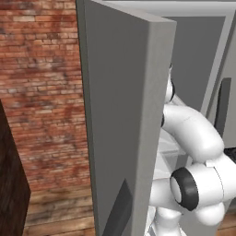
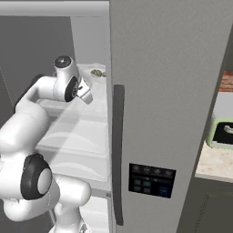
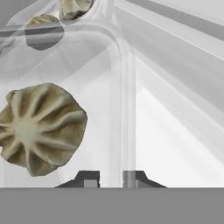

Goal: Place two dumplings into each of the tupperware containers and then place the containers in the fridge.

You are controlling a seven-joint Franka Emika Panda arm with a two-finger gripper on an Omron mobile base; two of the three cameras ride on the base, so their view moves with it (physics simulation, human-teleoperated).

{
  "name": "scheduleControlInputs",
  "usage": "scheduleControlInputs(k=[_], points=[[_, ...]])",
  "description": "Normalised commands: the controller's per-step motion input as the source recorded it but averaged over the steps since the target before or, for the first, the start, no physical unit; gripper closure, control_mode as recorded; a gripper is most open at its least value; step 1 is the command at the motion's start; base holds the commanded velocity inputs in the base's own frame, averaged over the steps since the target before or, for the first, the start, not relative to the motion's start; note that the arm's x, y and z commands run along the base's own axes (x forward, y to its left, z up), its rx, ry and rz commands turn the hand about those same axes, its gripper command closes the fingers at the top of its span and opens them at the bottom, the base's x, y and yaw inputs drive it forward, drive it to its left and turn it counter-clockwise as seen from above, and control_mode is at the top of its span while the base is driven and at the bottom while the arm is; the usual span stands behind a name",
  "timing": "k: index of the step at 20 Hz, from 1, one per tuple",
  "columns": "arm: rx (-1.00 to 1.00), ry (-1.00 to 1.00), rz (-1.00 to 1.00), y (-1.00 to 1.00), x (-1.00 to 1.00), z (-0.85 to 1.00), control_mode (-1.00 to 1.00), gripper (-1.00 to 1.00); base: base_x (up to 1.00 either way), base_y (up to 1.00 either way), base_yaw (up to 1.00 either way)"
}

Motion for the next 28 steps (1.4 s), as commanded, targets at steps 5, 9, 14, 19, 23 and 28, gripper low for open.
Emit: scheduleControlInputs(k=[5,9,14,19,23,28], points=[[0.00,-0.09,0.00,0.04,0.09,-0.27,-1.00,-1.00,0.00,0.00,0.00],[0.02,-0.19,0.00,0.00,-0.06,-0.05,-1.00,-1.00,0.00,0.00,0.00],[0.24,-0.42,0.00,-0.05,-0.15,0.13,-1.00,-1.00,0.00,0.00,0.00],[0.23,-0.39,0.00,-0.20,-0.54,0.76,-1.00,-1.00,0.00,0.00,0.00],[-0.28,-0.05,-0.06,0.00,-1.00,0.70,-1.00,-1.00,0.00,0.00,0.00],[-0.54,0.08,-0.08,-0.28,-1.00,0.28,-1.00,-1.00,0.00,0.00,0.00]])
